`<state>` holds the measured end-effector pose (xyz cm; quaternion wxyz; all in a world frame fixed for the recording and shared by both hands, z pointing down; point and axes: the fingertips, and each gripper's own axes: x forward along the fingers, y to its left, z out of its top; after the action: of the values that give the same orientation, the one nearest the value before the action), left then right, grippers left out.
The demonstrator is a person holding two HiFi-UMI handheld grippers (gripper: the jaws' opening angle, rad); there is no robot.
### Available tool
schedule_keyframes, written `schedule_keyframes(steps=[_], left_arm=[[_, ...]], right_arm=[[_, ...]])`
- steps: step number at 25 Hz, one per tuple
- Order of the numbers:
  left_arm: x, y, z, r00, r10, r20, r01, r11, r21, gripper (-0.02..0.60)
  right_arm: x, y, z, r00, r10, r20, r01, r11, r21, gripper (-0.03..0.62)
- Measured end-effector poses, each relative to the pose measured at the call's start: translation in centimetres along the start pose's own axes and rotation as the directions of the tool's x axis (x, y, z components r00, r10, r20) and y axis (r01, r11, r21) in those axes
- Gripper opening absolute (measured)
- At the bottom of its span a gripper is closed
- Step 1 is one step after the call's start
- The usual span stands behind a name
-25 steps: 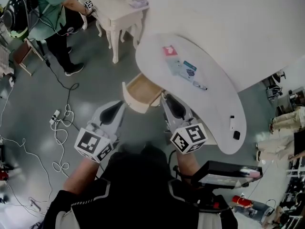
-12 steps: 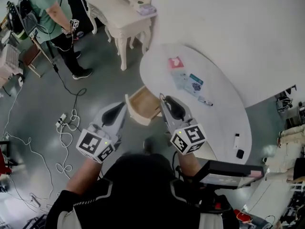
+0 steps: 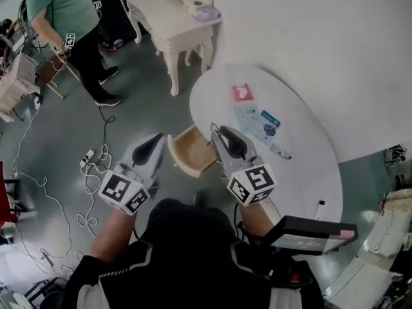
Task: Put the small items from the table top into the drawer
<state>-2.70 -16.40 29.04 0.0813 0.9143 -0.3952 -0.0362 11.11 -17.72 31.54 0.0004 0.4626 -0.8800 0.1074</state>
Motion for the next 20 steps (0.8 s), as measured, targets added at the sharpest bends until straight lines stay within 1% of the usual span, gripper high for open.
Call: schedule_keyframes(steps=[4, 8, 13, 18, 20], left_arm=[[1.4, 1.6, -1.3, 0.999, 0.021, -0.03, -0.021, 1.0, 0.004, 0.0], [1.6, 3.7, -2.9, 0.997, 0.029, -0.065, -0.031, 0.999, -0.016, 0.001], [2.1, 6.3, -5.7, 0.994, 0.009, -0.112, -0.013, 0.999, -0.033, 0.001], [2.8, 8.5, -8.7, 0.987, -0.018, -0.16, 0.006, 0.997, -0.079, 0.002], [3.0, 9.4, -10.1, 0.982, -0.016, -0.186, -0.001, 0.996, -0.093, 0.0]], right_arm=[[2.0, -1.0, -1.4, 0.999, 0.026, -0.04, -0.026, 1.0, -0.005, 0.095], [4.2, -1.3, -3.6, 0.996, 0.03, -0.081, -0.032, 0.999, -0.014, 0.097], [7.0, -2.1, -7.4, 0.99, 0.004, -0.142, -0.008, 1.0, -0.028, 0.096], [9.2, -2.4, -11.3, 0.977, -0.009, -0.213, 0.002, 0.999, -0.034, 0.097], [9.9, -2.3, -12.8, 0.971, -0.003, -0.239, -0.004, 1.0, -0.03, 0.096]])
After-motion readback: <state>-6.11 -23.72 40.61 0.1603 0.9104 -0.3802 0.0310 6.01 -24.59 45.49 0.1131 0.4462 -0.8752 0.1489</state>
